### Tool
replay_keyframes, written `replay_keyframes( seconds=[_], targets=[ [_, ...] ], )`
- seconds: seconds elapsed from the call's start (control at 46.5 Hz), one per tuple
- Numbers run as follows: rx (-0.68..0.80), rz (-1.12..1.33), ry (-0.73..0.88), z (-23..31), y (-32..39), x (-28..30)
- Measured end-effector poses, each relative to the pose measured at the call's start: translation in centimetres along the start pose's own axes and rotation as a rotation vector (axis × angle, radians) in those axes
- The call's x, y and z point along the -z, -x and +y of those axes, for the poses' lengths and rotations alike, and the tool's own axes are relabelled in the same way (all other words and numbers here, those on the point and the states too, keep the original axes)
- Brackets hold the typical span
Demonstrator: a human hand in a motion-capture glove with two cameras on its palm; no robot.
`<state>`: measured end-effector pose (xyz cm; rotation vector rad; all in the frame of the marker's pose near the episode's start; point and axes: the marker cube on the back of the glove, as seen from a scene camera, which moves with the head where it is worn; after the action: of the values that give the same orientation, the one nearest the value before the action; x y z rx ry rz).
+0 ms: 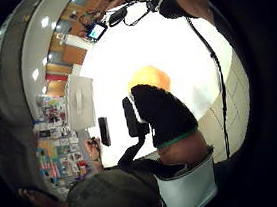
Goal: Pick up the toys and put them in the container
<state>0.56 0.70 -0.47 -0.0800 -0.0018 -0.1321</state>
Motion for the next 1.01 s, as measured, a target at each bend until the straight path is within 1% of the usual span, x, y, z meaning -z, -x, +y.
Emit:
replay_keyframes(
  seconds=[0.064, 0.129, 0.215, 0.301, 0.322, 0.387, 0.408, 0.451, 0.516, 0.537, 0.58, 0.645, 0.752, 0.881, 0.902, 0.945, 1.01],
  targets=[
    [0.020, -0.010, 0.003, -0.1, 0.0, 0.2],
    [-0.001, -0.019, -0.032, -0.5, 0.2, 0.3],
    [0.013, -0.022, -0.099, -1.3, 0.1, 0.3],
    [0.035, -0.025, 0.002, 0.0, -0.1, 0.8],
    [0.036, -0.027, 0.006, 0.2, -0.1, 0.9],
    [0.042, -0.029, -0.059, -0.4, -0.3, 0.7],
    [0.049, -0.029, -0.048, -0.3, -0.3, 0.8],
    [0.064, -0.029, 0.021, 0.3, -0.5, 1.1],
    [0.017, -0.031, 0.108, 1.0, -0.3, 1.5],
    [0.004, -0.032, 0.114, 1.0, -0.3, 1.6],
    [0.024, -0.034, 0.078, 0.8, -0.2, 1.4],
    [0.068, -0.039, -0.017, 0.2, 0.0, 0.9],
    [0.101, -0.063, -0.076, -0.5, 1.4, -0.9],
    [0.165, -0.104, -0.008, -0.1, 4.3, -5.4],
    [0.145, -0.107, -0.015, -0.1, 5.0, -6.2],
    [0.041, -0.099, -0.062, -0.4, 6.6, -8.1],
    [-0.211, -0.046, -0.167, -1.6, 9.3, -10.9]
  ],
)
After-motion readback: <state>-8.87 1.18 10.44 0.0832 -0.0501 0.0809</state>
